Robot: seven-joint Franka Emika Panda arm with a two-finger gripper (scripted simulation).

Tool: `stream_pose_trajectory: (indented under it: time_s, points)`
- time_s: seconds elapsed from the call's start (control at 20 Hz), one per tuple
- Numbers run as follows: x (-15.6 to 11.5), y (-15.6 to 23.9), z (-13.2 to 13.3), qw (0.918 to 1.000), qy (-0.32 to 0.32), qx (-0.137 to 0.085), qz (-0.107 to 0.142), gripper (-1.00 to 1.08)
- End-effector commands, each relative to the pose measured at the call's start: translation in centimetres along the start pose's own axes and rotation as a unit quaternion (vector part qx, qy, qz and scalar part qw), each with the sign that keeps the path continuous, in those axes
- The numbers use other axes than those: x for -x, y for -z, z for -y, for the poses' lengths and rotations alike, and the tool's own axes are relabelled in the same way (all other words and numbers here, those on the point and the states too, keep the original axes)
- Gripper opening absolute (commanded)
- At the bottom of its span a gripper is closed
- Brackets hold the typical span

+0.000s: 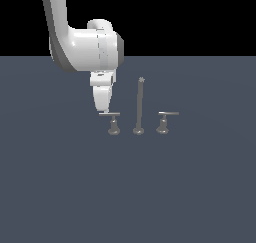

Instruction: Turn on the faucet by rotating a designated handle.

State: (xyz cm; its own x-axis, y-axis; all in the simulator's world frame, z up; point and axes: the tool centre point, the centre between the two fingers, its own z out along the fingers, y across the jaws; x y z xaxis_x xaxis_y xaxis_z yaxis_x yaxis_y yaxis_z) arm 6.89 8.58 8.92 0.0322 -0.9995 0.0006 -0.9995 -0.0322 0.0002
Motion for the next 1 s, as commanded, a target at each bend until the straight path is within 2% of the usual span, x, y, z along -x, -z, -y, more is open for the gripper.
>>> stream_pose_trajectory:
  time_s: [0.0,0.5,0.6,0.95]
  points:
    - [0.0,0.0,0.0,1.0,0.0,0.0,0.0,-1.0]
    - [1.8,0.0,-3.0,1.0,0.0,0.0,0.0,-1.0]
    - [1.3,0.0,-2.3,1.0,-0.003,-0.004,0.0,-1.0]
    - [1.2,0.0,-4.5,1.0,-0.002,-0.002,0.0,-1.0]
